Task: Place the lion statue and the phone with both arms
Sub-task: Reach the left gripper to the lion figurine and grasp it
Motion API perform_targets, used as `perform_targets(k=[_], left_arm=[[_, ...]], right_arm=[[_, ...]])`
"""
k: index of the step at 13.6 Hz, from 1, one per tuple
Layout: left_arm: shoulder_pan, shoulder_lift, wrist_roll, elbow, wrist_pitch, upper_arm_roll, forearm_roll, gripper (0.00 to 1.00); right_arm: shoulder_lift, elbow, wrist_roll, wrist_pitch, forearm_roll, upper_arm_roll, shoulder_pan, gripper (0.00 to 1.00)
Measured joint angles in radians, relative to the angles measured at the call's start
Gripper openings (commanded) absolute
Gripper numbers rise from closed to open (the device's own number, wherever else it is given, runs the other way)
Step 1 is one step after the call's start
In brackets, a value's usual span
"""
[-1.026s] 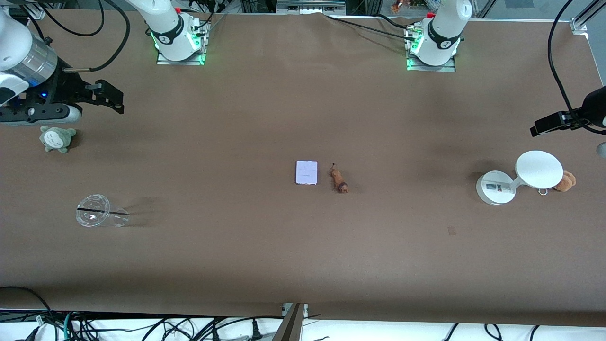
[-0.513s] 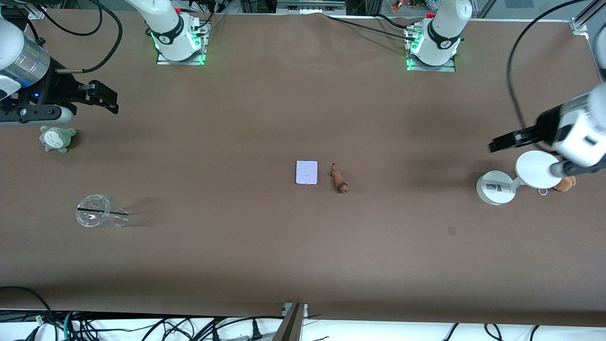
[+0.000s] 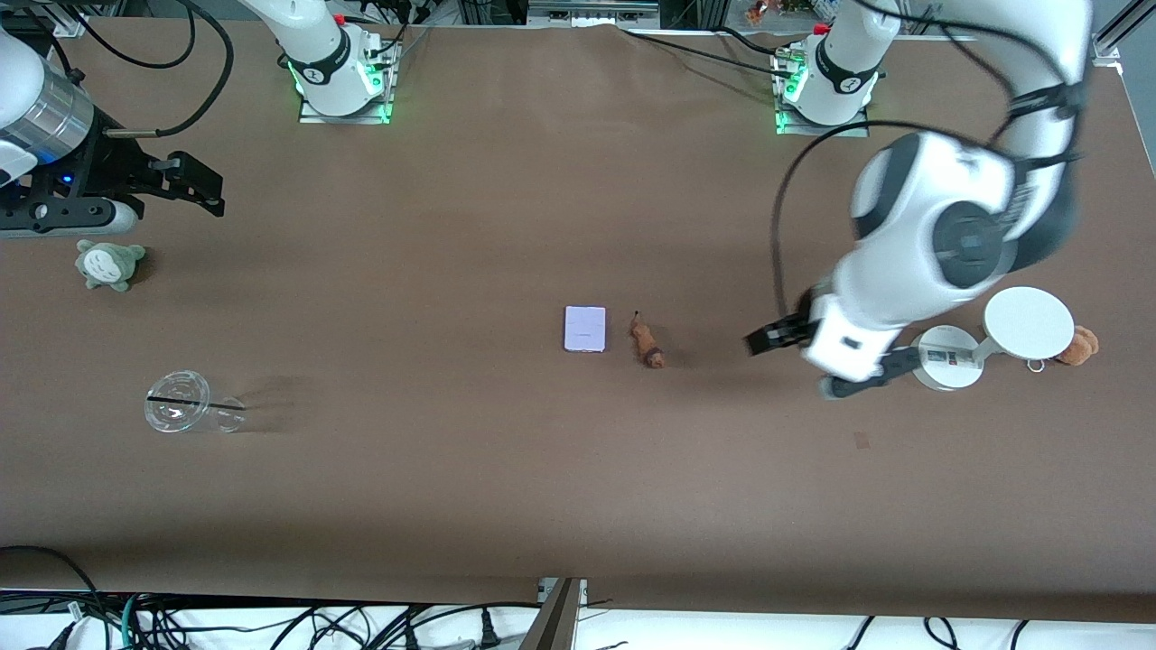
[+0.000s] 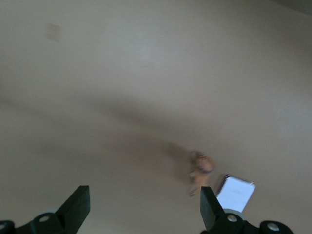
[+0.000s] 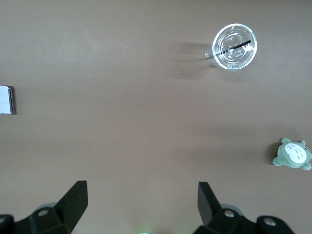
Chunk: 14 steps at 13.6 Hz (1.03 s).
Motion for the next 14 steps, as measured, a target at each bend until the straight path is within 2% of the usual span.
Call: perform_targets(k=[4,6,10,14], left_arm=[[-0.168,0.127,-0.264,-0.002,0.156,0.000,0.164,1.00],[-0.222,0.188,-0.341,-0.002,0.211,0.001,0.205,1.00],[-0.249,0.268,-0.396,-0.023,0.321,0.003,0.262,1.00],[-0.250,0.297,-0.412,-0.071,0.388,0.005,0.294,1.00]], right_arm=[[0.001,0.000,0.000,0.000,0.000,-0.005,-0.002,1.00],[0.001,0.001,0.000,0.001,0.000,-0.008,-0.004,1.00],[0.001,0.002,0.000,0.006,0.000,-0.009,-0.005,1.00],[0.001,0.002,0.000,0.006,0.000,-0.009,-0.005,1.00]])
